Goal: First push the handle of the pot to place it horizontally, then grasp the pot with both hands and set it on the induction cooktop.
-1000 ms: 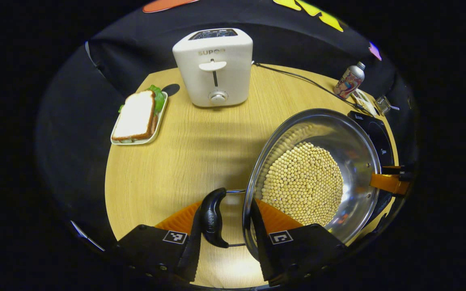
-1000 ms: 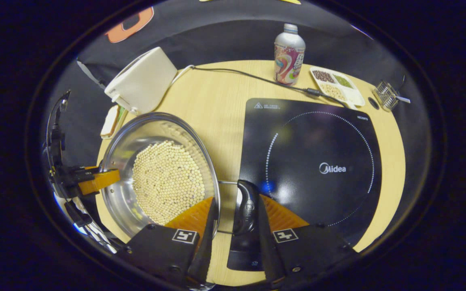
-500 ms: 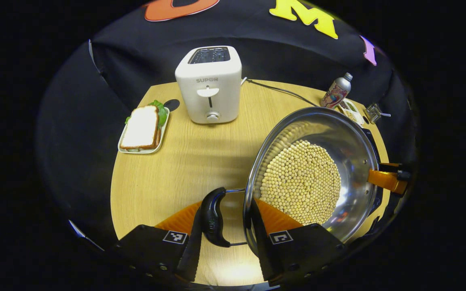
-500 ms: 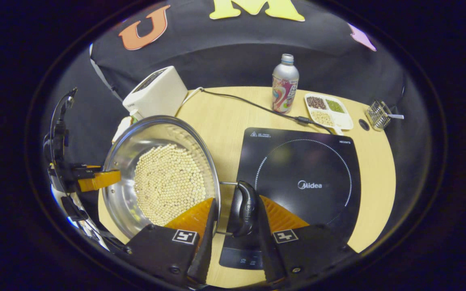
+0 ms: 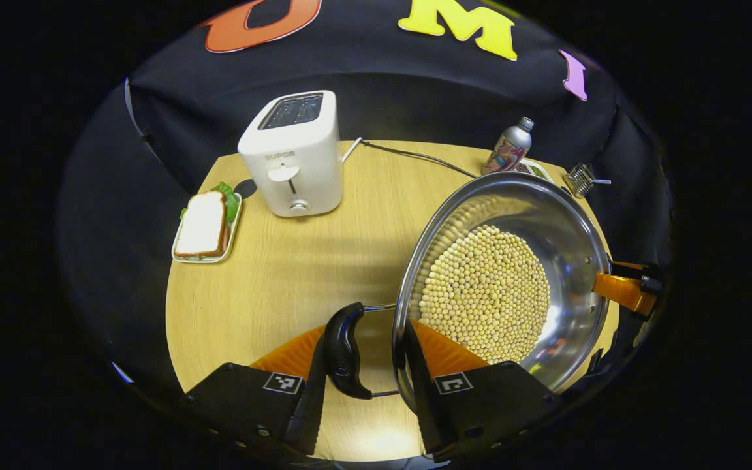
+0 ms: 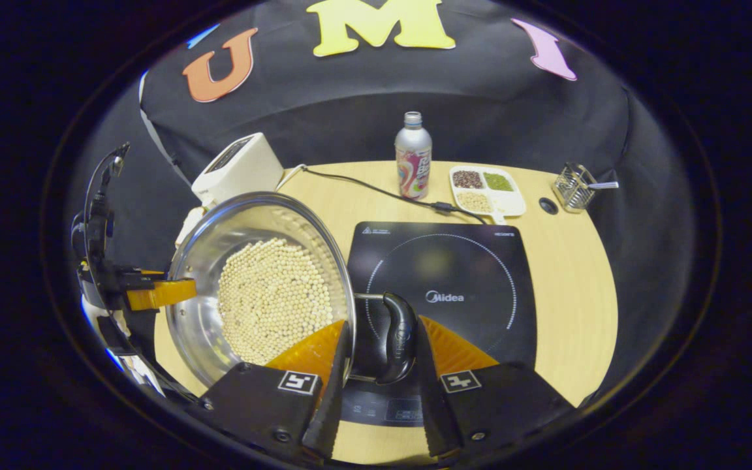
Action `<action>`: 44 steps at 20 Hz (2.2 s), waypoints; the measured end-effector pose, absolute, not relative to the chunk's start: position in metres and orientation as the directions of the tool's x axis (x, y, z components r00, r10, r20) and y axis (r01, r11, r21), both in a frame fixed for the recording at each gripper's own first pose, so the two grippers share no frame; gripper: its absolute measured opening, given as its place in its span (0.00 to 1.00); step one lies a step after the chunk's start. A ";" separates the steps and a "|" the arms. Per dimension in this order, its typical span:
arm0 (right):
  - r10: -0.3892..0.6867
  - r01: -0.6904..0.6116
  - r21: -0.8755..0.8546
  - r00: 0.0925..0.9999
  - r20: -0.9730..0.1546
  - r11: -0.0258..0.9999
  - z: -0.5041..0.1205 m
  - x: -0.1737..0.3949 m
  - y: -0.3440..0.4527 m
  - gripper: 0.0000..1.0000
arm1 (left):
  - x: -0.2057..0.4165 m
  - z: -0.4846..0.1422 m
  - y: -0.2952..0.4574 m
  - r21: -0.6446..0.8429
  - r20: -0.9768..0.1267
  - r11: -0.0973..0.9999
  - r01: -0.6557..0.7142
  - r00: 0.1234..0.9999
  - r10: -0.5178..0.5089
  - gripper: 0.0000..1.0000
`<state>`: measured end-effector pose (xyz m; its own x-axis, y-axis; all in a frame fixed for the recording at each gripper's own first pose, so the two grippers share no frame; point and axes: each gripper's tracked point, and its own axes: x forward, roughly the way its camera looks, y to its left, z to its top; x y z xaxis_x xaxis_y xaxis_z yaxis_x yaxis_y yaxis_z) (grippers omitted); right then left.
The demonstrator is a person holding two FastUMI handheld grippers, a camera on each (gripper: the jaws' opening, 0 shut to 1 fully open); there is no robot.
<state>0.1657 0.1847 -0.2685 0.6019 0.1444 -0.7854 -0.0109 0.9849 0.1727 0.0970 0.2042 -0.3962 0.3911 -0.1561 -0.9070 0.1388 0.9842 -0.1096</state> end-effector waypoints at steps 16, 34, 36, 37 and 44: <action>0.087 0.074 0.164 0.605 -0.792 0.984 -0.278 0.149 0.036 0.52 | 0.115 -0.399 0.204 -0.138 -0.914 0.969 0.205 0.350 -0.204 0.59; 0.148 -0.005 0.172 0.535 -0.832 0.985 -0.308 0.192 -0.027 0.52 | 0.107 -0.395 0.208 -0.122 -0.937 0.985 0.126 0.313 -0.156 0.59; 0.154 -0.009 0.176 0.531 -0.833 0.984 -0.312 0.196 -0.026 0.52 | 0.104 -0.399 0.202 -0.118 -0.938 0.985 0.122 0.313 -0.151 0.58; 0.155 -0.014 0.174 0.529 -0.834 0.985 -0.314 0.197 -0.026 0.52 | 0.103 -0.397 0.203 -0.115 -0.939 0.985 0.125 0.309 -0.149 0.58; 0.187 -0.037 0.198 0.532 -0.826 0.980 -0.322 0.198 -0.029 0.53 | 0.104 -0.395 0.202 -0.125 -0.934 0.985 0.119 0.321 -0.157 0.58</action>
